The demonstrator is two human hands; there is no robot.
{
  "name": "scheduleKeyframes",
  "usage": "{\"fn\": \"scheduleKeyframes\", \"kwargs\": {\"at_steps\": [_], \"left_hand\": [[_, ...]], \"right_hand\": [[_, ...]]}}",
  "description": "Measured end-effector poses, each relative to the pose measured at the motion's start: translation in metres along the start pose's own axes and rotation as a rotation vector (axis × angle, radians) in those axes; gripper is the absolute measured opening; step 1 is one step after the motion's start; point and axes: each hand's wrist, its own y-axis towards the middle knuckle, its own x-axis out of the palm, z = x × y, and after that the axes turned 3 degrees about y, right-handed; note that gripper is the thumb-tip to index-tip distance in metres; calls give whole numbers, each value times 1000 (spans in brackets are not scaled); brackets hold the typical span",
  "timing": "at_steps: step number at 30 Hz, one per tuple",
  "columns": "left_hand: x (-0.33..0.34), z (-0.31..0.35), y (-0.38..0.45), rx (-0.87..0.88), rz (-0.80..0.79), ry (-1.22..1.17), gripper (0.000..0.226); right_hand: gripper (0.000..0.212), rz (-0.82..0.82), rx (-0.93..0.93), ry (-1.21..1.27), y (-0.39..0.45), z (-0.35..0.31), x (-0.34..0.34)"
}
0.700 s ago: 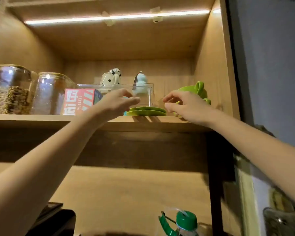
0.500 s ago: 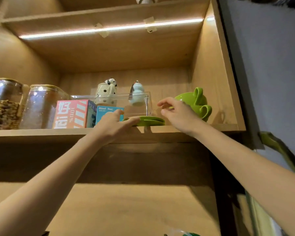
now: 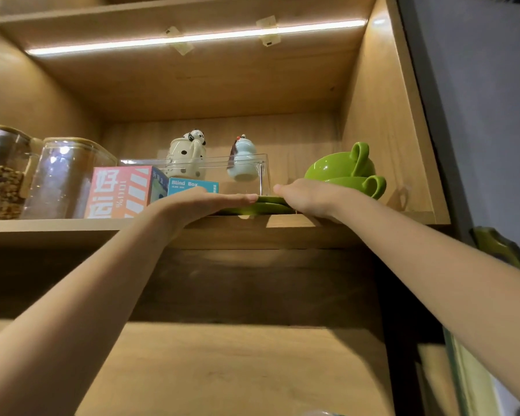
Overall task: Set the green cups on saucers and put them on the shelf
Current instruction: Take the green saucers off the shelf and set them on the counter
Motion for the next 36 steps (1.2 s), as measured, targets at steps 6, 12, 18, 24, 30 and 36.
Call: {"fn": "scheduleKeyframes", "kwargs": {"at_steps": [6,12,18,24,30,36], "left_hand": [[1,-3,-4,14,110,73,69],[0,-6,-16,50,174,-100,61],[-1,9,-40,87,217,-163,78],[-3,32,-75,146,286,-263,76],[-1,17,-135,184,189,-561,94],[42,-27,-211,134,307,-484,48]], "right_hand": [[45,-23,100,183,-13,0,0],[44,26,144,368,-18,1,-13],[78,-40,228,747,-30,0,-26],[83,-172,270,1129,-72,-7,-43],[66,-34,305,1447,-123,-16,-40],[41,110,473,1501,-184,-3,10]]}}
